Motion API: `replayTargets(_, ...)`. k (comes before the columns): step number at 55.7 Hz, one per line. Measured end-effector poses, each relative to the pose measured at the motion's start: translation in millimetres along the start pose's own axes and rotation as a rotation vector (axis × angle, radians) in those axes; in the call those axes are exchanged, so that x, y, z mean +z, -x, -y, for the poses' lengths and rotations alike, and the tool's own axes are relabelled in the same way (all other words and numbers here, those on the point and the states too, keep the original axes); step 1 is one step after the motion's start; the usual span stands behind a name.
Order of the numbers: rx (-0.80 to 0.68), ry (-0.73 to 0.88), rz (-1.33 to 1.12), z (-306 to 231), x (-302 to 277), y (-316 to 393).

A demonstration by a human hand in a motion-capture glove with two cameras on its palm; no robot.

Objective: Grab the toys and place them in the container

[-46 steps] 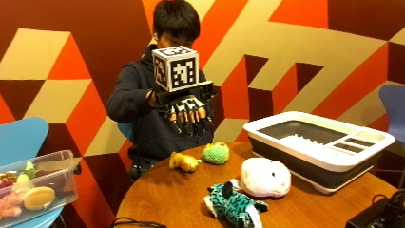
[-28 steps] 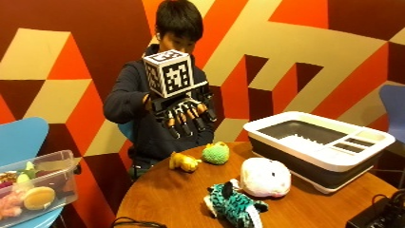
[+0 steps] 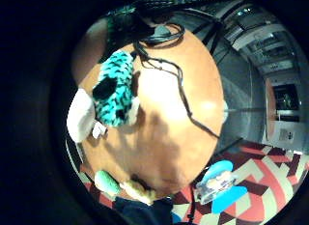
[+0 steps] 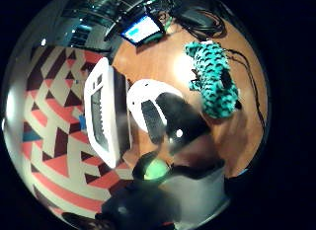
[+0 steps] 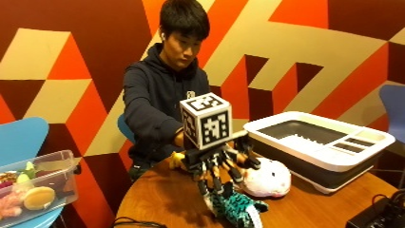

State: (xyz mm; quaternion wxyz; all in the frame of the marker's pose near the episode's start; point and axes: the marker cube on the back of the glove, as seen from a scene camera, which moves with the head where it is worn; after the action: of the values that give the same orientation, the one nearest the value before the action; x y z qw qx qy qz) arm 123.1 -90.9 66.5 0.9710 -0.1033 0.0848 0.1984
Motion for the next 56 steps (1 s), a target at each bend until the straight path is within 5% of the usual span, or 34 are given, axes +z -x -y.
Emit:
replayTargets(14,0.102,0.187,-0.085,25,70,-7)
replayTargets(29,0.028,0.086,-0.081,26,72,-17)
replayTargets(45,-0.105,0.066,0.097,-19,-21,-7)
replayTargets(56,-0.319,-0.110,0.241,-85,-99,77)
